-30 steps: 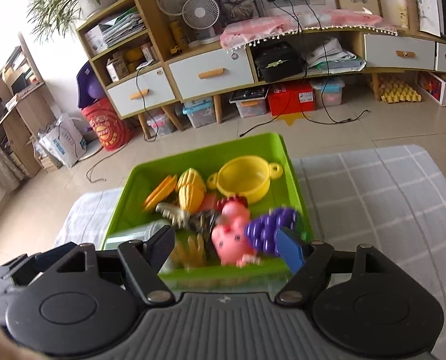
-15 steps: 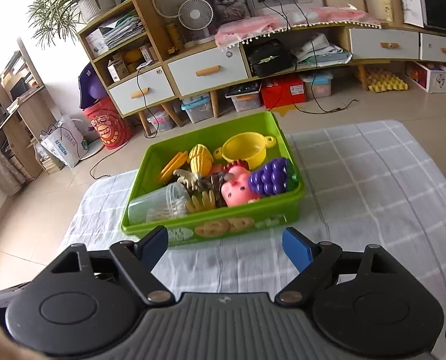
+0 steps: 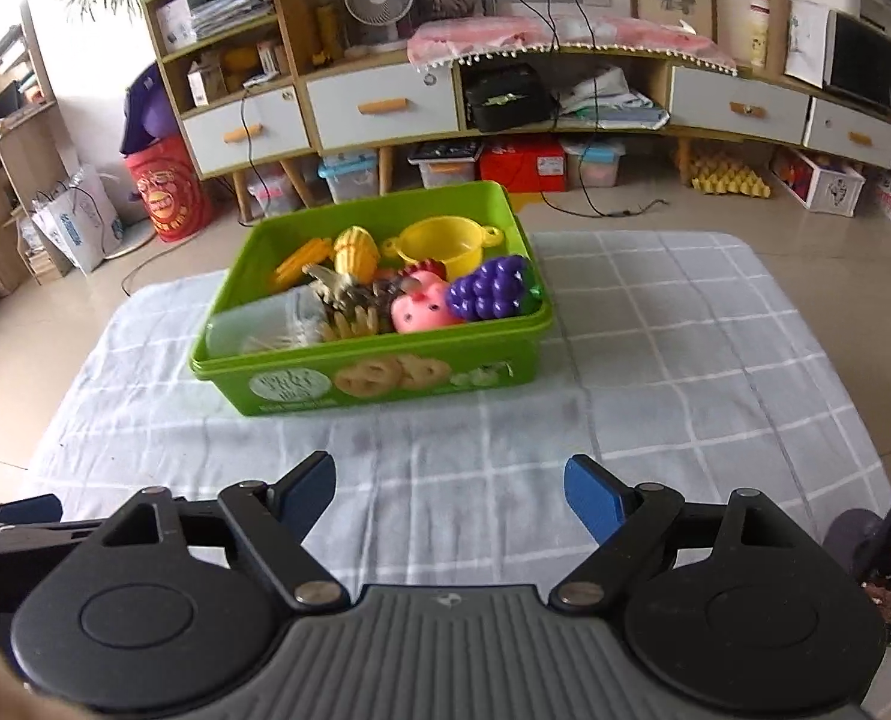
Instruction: Organize rigid objects
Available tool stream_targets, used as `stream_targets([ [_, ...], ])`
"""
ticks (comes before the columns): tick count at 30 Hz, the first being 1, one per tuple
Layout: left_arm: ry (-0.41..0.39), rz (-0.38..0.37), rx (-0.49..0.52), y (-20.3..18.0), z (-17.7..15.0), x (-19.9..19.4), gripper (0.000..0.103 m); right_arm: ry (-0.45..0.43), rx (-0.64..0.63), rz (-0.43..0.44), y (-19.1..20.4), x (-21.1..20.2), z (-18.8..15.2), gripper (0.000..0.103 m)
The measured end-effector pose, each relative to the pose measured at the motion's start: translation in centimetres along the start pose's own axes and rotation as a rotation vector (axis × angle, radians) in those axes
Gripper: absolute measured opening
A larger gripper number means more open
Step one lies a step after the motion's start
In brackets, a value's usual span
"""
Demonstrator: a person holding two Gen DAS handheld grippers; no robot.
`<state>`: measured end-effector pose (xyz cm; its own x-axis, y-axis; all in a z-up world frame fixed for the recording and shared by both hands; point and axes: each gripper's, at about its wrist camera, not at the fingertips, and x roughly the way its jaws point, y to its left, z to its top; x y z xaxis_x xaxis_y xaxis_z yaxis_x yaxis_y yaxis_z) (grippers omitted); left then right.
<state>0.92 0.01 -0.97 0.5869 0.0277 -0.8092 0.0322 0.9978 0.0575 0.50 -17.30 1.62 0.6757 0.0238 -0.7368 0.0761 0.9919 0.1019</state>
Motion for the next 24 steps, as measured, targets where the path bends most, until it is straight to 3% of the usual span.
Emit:
stream_targets([
  [5,-0.005,0.021,0.01,-0.1,-0.2,-0.3,0.101,0.039,0.016,0.001,-0.5,0.7,-0.3,0.074],
  [24,0.011,0.016,0.014,-0.3,-0.1,-0.2,0.101,0.037,-0.017,-0.015,0.3,0.5,-0.4,0.075],
])
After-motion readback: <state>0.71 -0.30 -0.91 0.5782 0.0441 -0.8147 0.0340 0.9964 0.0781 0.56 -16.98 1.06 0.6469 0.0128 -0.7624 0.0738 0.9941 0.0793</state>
